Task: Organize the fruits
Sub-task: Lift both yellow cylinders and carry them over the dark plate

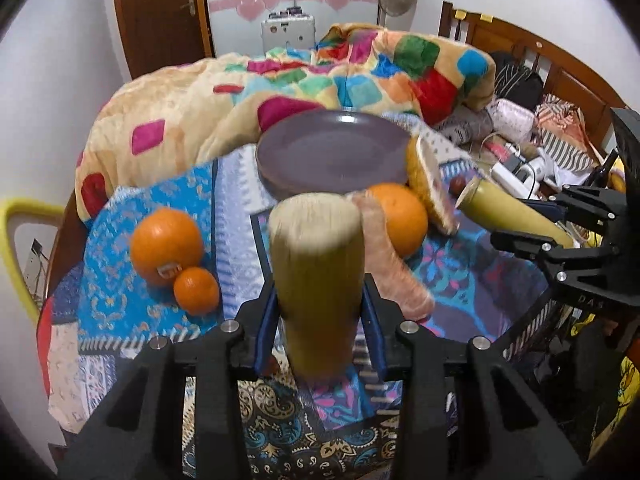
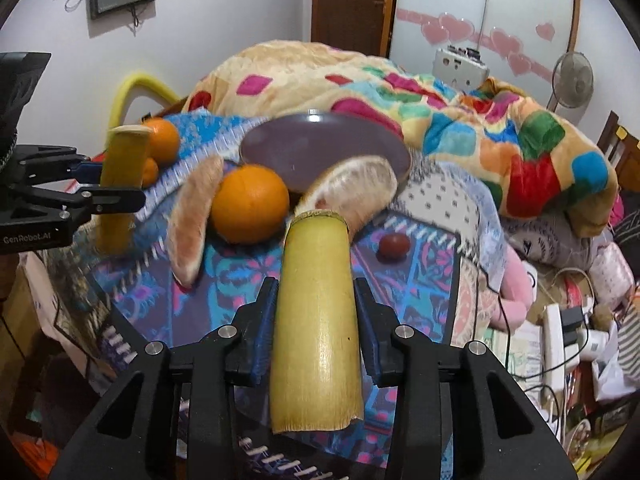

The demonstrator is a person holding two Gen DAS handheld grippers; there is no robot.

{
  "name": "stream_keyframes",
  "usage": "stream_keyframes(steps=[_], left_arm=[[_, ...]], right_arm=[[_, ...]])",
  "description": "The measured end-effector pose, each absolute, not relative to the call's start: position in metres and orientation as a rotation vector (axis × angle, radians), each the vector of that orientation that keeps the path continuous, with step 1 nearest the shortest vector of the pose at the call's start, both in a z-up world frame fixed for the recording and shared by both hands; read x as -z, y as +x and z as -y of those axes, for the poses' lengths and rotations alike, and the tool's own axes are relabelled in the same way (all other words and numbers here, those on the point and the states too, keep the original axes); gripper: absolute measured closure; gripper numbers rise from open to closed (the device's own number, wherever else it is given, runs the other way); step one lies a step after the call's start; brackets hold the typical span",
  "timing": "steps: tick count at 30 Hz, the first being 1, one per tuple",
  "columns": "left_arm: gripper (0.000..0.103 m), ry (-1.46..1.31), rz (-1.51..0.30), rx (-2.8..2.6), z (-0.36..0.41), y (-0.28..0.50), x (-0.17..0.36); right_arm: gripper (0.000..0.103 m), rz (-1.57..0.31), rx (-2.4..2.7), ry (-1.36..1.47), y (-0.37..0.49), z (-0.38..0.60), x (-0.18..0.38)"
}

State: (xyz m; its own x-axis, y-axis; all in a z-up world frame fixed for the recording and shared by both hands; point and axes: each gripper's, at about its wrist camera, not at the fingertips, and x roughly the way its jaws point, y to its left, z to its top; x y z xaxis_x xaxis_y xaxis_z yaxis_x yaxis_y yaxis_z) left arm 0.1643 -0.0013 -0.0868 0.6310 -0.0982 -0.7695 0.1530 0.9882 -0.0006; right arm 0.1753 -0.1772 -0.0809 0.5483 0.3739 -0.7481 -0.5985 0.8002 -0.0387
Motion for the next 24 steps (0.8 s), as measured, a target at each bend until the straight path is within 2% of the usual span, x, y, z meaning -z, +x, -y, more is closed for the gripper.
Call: stream_keyframes(steps=[16, 24], left_arm=[[0.065, 0.078, -0.737, 0.133, 0.001, 0.198, 0.033], [0.065, 0.113, -0.718, 0.109, 0.005, 0.229, 0.029]], right_arm=[[0.069, -0.668, -0.559, -0.263, 0.210, 0.167, 0.035], [0.069, -0.629, -0.542, -0.245, 0.245, 0.156, 0.025]])
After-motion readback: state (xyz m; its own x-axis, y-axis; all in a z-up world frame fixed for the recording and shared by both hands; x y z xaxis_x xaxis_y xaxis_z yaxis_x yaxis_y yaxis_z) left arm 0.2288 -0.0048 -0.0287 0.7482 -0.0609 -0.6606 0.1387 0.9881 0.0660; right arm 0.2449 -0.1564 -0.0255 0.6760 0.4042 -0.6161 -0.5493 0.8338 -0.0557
